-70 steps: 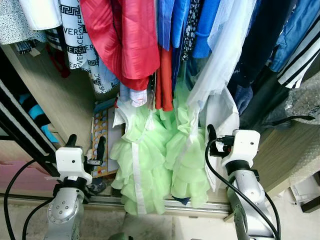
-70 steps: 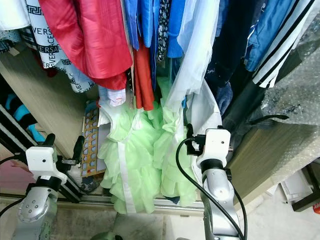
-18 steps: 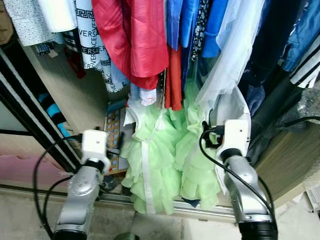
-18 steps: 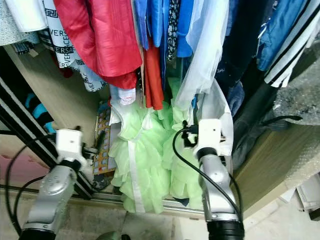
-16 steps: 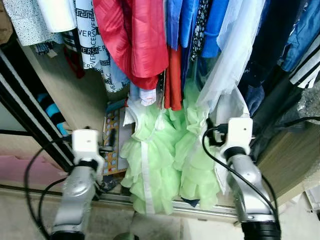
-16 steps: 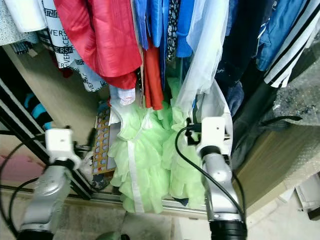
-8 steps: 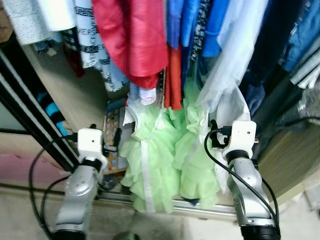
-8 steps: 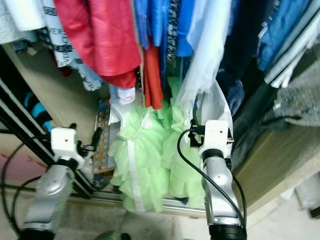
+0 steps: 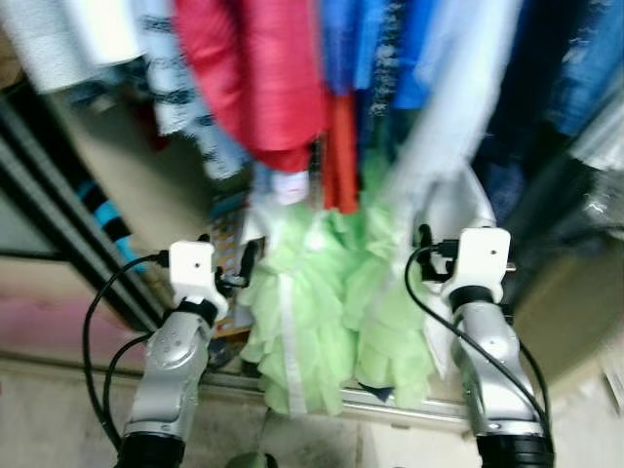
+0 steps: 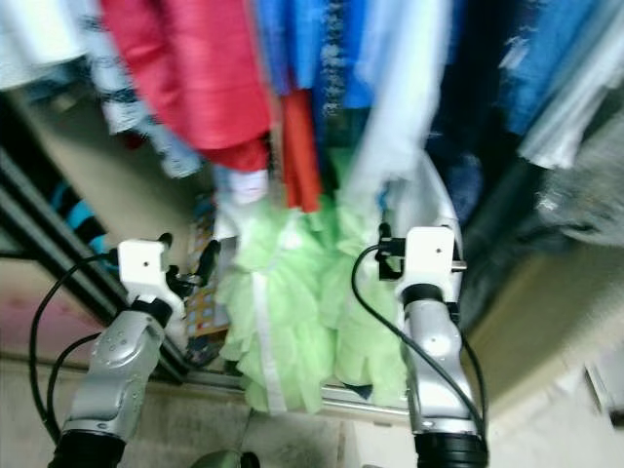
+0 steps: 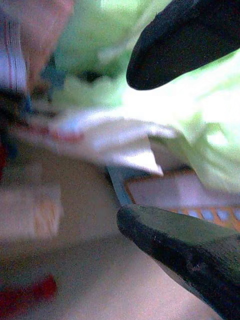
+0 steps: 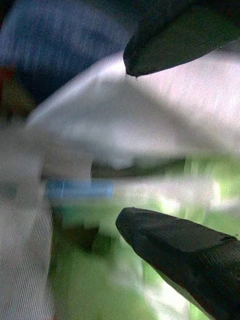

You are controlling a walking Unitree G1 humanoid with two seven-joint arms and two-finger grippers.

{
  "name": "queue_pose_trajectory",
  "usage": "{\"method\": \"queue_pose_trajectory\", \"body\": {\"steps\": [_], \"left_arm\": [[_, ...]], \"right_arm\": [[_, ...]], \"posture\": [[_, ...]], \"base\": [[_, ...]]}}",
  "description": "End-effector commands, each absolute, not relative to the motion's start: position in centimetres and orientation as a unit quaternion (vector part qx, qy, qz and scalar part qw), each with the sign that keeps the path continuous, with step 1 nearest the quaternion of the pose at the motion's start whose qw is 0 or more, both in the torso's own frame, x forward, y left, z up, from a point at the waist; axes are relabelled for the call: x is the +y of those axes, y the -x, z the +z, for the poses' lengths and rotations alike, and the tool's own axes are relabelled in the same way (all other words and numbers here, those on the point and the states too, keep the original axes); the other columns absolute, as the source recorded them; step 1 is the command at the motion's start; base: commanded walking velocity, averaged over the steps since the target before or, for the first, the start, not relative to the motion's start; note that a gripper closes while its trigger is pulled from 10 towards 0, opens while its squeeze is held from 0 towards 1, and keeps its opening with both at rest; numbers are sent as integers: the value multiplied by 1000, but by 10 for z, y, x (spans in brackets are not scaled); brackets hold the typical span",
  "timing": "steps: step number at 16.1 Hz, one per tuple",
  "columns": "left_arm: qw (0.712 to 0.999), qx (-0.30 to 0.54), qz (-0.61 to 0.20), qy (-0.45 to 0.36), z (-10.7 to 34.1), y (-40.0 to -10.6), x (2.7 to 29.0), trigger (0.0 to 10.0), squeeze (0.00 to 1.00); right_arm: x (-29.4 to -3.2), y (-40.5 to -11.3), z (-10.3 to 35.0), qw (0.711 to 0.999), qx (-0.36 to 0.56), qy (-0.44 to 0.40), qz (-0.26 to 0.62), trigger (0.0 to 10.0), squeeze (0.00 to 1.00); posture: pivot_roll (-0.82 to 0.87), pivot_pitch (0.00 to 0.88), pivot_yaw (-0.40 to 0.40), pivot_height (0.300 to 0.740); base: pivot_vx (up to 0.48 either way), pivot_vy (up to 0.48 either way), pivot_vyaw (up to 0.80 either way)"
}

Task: Clean up the room

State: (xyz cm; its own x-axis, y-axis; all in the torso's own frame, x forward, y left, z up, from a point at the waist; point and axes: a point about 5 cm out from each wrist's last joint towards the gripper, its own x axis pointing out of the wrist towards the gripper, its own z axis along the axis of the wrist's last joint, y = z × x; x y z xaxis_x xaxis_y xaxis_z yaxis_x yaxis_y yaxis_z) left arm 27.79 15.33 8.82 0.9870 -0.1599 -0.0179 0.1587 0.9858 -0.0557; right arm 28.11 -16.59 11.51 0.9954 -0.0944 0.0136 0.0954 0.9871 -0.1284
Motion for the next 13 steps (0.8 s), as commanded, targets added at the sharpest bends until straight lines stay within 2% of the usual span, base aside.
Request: {"method": "queue_pose_trajectory", "body": {"steps": [1,8,9,13], "left_arm": [[997,15,-69,30,88,-277,158,10000,0],[998,7,-56,32,89,-276,162,10000,0],[999,4,-49,25,92,-271,166,10000,0],[1000,16,-16,18,87,-252,183,10000,0]], "right_arm": [[-159,-281,114,997,-1,65,-33,10000,0],[-151,-282,120,997,-18,77,-2,10000,0],[-149,-279,125,993,-38,107,13,10000,0],[-150,-266,117,996,-17,87,26,10000,0]], "posture": [[-15,0,56,740],[-11,0,50,740],[-10,0,49,740],[9,0,37,740]], "base": [[0,0,800],[0,0,800],[0,0,800],[0,0,800]]}}
